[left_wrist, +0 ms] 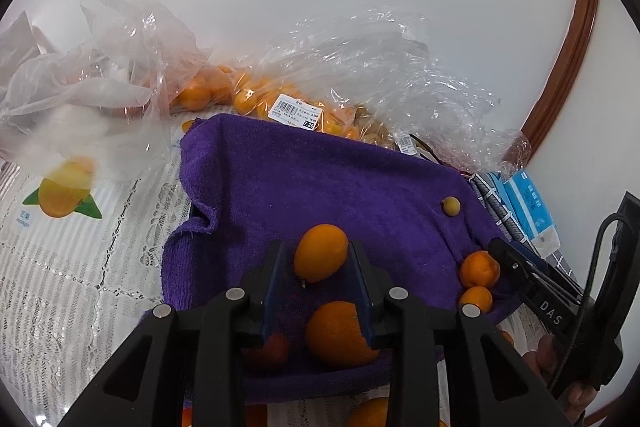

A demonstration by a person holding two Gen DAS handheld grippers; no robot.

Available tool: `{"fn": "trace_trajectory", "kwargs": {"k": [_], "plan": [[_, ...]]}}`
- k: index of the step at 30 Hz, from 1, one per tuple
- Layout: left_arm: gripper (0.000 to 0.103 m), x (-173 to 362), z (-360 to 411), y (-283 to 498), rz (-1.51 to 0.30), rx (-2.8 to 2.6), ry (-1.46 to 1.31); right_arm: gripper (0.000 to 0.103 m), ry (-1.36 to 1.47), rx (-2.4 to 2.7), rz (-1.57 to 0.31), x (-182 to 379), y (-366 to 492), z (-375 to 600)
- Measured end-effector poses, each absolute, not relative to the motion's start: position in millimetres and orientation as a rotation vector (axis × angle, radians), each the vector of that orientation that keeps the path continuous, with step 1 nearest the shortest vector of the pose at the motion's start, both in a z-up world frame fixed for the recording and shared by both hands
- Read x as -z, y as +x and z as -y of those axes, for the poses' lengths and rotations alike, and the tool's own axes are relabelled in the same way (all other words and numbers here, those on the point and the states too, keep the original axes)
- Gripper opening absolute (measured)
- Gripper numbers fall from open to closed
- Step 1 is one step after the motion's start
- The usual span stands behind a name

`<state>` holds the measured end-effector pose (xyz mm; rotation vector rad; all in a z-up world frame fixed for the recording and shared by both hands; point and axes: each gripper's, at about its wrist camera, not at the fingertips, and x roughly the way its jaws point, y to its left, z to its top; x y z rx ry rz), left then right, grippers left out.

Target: Organize fruits

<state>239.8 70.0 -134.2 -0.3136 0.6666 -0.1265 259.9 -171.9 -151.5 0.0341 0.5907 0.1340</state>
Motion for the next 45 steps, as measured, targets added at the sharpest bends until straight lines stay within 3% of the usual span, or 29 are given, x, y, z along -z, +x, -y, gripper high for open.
{"fn": "trace_trajectory", "kwargs": {"k": [13, 21, 27, 30, 33, 41, 45], "plan": [[0.03, 126.9, -69.4, 233.0, -0.61, 0.111, -0.304, 0.046, 0.223, -0.148, -0.583, 135.8, 246.6, 195.7], [0.03, 119.0, -71.5, 225.2, -0.58, 0.123, -0.326, 0.046, 0.162, -0.161, -0.636, 131.5, 217.8, 186.2], [0.03, 117.1, -66.2, 219.7, -0.578, 0.116, -0.303, 0.042, 0.137, -0.135, -0.666, 140.1, 191.6, 178.3], [0.03, 118.7, -64.2, 220.5, -0.588, 0.112, -0.291, 0.032, 0.123, -0.137, -0.702, 145.1, 182.8, 174.8], [0.03, 118.4, -64.4, 216.9, -0.598, 0.121, -0.284, 0.032, 0.103, -0.145, -0.714, 147.6, 169.9, 173.3], [0.047, 113.6, -84.3, 174.5, -0.578, 0.14, -0.31, 0.041, 0.057, -0.235, -0.733, 156.2, 145.5, 160.5], [0.049, 122.5, -91.1, 152.8, -0.589, 0.092, -0.28, 0.041, 0.041, -0.276, -0.762, 166.9, 146.0, 148.7]]}}
